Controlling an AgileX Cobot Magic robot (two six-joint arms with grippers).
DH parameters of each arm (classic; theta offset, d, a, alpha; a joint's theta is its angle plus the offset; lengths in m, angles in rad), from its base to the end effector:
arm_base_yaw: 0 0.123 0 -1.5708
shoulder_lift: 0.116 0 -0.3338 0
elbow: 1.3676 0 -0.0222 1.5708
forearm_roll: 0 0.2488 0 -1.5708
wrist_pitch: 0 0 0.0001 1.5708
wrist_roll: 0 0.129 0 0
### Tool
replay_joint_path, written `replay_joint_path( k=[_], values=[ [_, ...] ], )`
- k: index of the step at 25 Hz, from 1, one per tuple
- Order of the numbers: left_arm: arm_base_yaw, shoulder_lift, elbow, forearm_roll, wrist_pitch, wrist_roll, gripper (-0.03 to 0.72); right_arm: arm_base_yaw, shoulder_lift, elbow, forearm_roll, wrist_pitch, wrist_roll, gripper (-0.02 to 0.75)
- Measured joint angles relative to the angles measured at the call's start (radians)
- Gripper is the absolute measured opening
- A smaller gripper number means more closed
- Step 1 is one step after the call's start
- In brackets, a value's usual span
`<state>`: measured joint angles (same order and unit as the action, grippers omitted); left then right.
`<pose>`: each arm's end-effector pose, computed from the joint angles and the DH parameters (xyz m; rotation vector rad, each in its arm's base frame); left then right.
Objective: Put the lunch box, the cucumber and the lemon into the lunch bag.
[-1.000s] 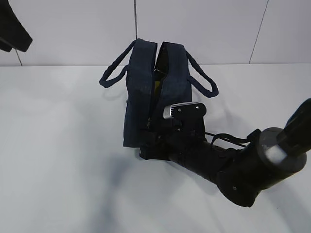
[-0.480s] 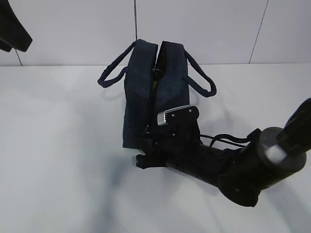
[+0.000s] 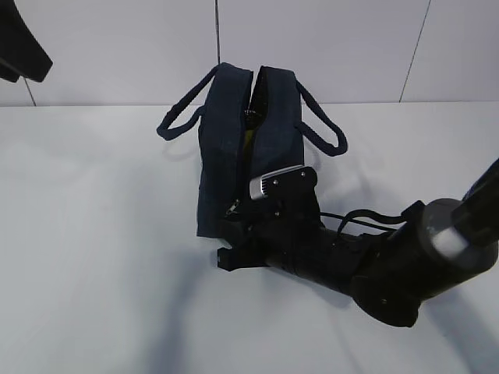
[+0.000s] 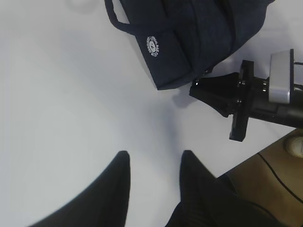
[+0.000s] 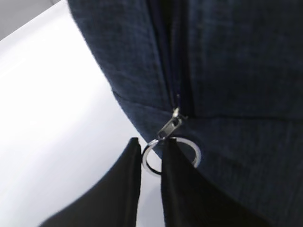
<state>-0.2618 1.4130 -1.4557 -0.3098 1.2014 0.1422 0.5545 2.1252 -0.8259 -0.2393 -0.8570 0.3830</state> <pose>0.2714 -0.1107 0.4031 0.4776 2.5845 -0.4597 0.3567 0.2481 0.1135 -0.4490 1.9461 0.6852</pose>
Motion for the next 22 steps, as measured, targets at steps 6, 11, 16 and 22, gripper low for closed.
replay_joint_path(
  k=[6,11,16,22],
  values=[
    [0.000,0.000,0.000,0.000,-0.007,0.000,0.238,0.000,-0.063,0.026,-0.020,0.047,0.000,0.105],
    [0.000,0.000,0.000,0.000,-0.010,0.000,0.238,0.000,-0.078,0.039,0.031,0.117,-0.036,0.105],
    [0.000,0.000,0.000,0.000,-0.010,0.000,0.238,0.000,-0.078,0.039,0.091,0.167,-0.070,0.111],
    [0.000,0.000,0.000,0.000,-0.010,0.000,0.238,0.000,-0.078,0.039,0.165,0.173,-0.089,0.176]
  ],
)
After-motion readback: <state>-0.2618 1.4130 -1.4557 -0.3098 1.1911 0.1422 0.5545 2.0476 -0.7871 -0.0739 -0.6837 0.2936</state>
